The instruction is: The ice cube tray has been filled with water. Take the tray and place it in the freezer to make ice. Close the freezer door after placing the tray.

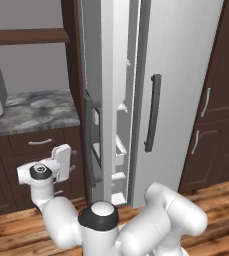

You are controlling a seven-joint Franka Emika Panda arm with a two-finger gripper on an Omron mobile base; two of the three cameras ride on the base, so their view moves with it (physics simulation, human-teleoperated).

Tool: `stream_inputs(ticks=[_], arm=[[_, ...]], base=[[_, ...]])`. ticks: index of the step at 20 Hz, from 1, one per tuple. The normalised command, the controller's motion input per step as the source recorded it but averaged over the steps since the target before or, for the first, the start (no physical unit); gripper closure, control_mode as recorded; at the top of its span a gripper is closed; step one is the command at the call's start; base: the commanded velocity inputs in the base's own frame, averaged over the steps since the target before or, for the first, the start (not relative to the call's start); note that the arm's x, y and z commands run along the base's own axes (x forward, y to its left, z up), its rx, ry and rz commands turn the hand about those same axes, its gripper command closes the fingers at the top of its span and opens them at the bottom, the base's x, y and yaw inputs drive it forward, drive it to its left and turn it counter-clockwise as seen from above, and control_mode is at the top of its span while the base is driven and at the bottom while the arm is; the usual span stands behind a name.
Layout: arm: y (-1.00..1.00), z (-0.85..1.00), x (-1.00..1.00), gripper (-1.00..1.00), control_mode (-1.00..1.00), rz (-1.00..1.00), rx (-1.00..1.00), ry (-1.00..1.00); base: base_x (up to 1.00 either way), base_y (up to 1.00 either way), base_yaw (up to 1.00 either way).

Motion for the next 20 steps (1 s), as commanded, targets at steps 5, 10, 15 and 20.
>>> stream_inputs(ticks=[5,10,15,20], arm=[[-0.15,-0.15,0.31,-1.00,-1.00,0.04,0.00,0.08],[-0.24,-0.14,0.32,-1.00,-1.00,0.00,0.00,0.07],[-0.36,-0.09,0.15,-1.00,-1.00,0.00,0.00,0.07],[-0.60,-0.06,0.05,-1.00,-1.00,0.00,0.00,0.04]], base=[[0.00,0.00,0.00],[0.00,0.00,0.00],[0.00,0.00,0.00],[0.00,0.00,0.00]])
